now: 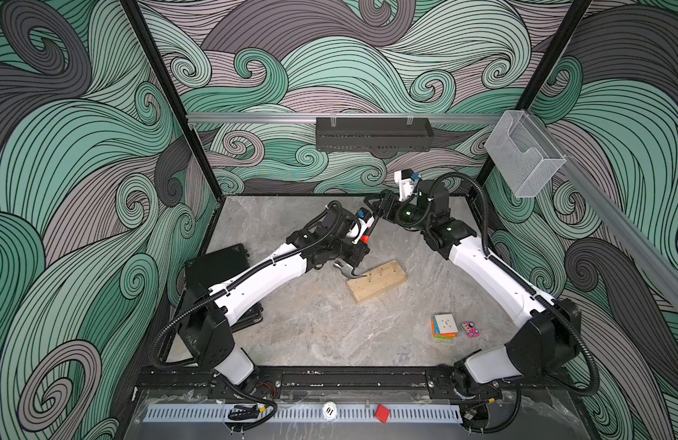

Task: Use a claw hammer to pull out a nail
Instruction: Pick up the hammer at the center of the board.

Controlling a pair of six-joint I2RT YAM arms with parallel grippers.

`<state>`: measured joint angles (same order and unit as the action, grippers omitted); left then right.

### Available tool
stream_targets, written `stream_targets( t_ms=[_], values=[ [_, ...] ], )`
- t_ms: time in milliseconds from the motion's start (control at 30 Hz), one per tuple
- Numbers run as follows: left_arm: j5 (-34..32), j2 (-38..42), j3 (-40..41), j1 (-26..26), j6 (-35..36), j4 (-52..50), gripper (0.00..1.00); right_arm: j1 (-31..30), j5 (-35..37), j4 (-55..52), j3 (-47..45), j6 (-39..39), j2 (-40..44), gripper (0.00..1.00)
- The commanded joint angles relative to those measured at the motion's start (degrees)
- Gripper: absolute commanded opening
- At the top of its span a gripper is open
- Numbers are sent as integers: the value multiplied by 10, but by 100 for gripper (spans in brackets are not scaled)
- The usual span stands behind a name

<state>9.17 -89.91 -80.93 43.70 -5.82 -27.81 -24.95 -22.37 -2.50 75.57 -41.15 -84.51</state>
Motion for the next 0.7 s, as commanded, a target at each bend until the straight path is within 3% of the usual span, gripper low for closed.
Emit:
stream_targets(
  t_ms=[0,100,200,400,533,567,667],
  values=[
    [-4,4,-40,4,-14,29,0,-3,36,33,-20,-4,29,53],
    [4,0,-40,4,-21,35,0,-3,46,53,-39,-4,42,55],
    [12,-4,-42,4,-23,35,0,-3,51,53,-41,1,46,50],
    [15,-3,-45,4,-28,34,0,-3,51,56,-40,-1,40,23],
    [18,7,-49,3,-43,36,0,-3,66,49,-41,10,41,10],
    [17,10,-49,3,-44,36,2,-3,70,45,-39,16,42,9],
    [5,26,-45,2,-45,37,25,-3,85,27,-32,35,45,6]
  ],
)
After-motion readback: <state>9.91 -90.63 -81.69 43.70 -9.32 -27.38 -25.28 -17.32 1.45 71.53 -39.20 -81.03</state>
